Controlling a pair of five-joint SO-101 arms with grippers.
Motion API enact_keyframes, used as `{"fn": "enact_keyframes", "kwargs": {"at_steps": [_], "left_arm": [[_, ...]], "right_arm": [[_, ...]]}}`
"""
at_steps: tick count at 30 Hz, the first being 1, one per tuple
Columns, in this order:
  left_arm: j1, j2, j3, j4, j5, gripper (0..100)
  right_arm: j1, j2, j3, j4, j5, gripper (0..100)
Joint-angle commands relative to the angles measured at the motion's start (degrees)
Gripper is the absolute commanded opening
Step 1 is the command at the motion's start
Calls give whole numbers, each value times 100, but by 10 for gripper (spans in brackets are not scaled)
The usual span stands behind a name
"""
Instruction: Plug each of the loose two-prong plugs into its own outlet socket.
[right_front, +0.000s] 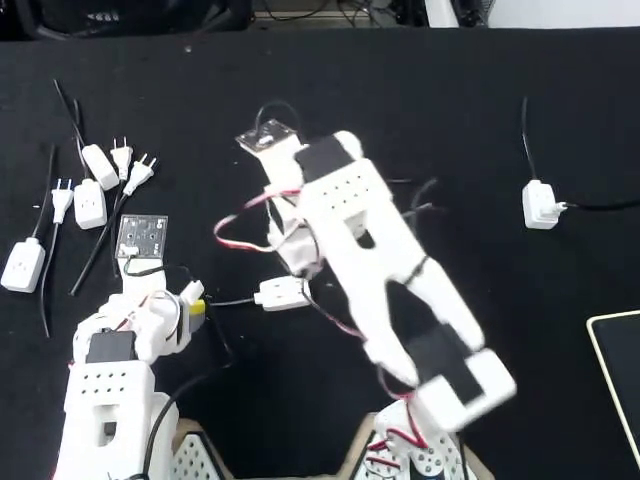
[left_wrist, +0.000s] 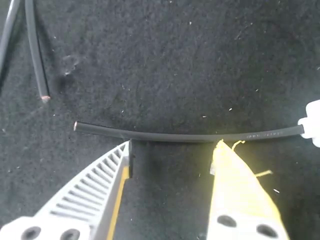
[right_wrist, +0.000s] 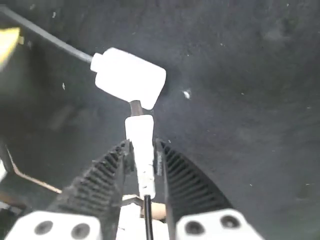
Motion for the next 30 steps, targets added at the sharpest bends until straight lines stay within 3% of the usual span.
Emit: {"fn": "enact_keyframes", "kwargs": {"at_steps": [1, 7, 9, 24, 30], "left_arm": [[-4, -88, -31, -88, 44, 266], [-4, -88, -31, -88, 35, 266], [-4, -88, -31, -88, 35, 266], [-48, -88, 57, -273, 26, 266], [-40, -88, 57, -264, 26, 266]], "right_arm": [[624, -1165, 1042, -967, 721, 11], [1934, -1974, 3855, -4475, 1591, 11], [2136, -2097, 4637, -5204, 1705, 11], [2400, -2114, 5684, -5363, 1864, 11], [2409, -2105, 5824, -5996, 2444, 12]]}}
